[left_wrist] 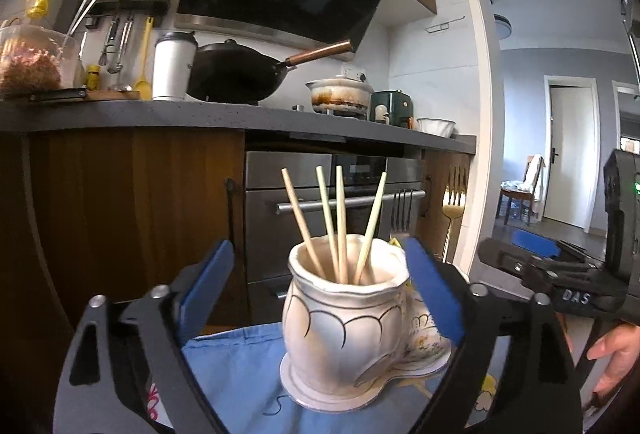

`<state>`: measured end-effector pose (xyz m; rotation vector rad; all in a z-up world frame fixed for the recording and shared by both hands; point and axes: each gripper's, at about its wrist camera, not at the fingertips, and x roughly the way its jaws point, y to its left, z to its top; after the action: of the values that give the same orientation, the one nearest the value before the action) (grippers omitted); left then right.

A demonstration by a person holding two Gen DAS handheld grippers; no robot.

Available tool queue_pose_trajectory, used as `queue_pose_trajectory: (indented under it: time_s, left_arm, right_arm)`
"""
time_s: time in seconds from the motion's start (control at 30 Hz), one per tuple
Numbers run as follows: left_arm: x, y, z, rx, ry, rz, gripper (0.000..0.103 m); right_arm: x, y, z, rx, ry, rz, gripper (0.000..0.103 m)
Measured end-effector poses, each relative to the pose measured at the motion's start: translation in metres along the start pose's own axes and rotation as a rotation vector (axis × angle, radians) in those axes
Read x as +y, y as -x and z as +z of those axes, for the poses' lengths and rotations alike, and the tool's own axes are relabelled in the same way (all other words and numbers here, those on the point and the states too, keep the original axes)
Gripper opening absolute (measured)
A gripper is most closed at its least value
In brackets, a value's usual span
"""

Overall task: Organize utensils
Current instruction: 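Open both tools and withdraw them from the ceramic pot toward the table, then grasp a yellow plastic utensil with the right tool while the left grasps a chopstick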

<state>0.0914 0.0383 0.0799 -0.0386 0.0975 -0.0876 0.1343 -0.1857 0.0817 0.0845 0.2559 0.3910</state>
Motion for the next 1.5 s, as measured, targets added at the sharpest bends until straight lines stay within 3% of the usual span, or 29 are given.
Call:
queue_pose_trajectory:
  time_s: [0.07, 0.43, 0.8, 1.17, 1.5]
  left_arm:
    - [0.002, 0.006, -0.002, 0.005, 0.009, 0.017, 0.097]
    - [-0.006, 0.028, -0.028, 0.106, 0.002, 0.039, 0.097]
    - [-0.024, 0.050, -0.053, 0.195, 0.014, 0.006, 0.097]
    - [-0.031, 0.047, -0.070, 0.294, 0.038, -0.023, 0.097]
    - [-0.035, 0.039, -0.076, 0.354, 0.031, -0.041, 0.097]
  right_arm:
    - [-0.002, 0.005, -0.004, 0.009, -0.003, -0.006, 0.097]
    - [-0.014, 0.027, -0.038, 0.105, -0.019, -0.070, 0.098]
    - [-0.018, 0.048, -0.055, 0.151, -0.023, -0.090, 0.098]
    - [-0.022, 0.055, -0.074, 0.221, -0.002, -0.109, 0.098]
    - [-0.008, 0.040, -0.091, 0.398, 0.084, -0.113, 0.098]
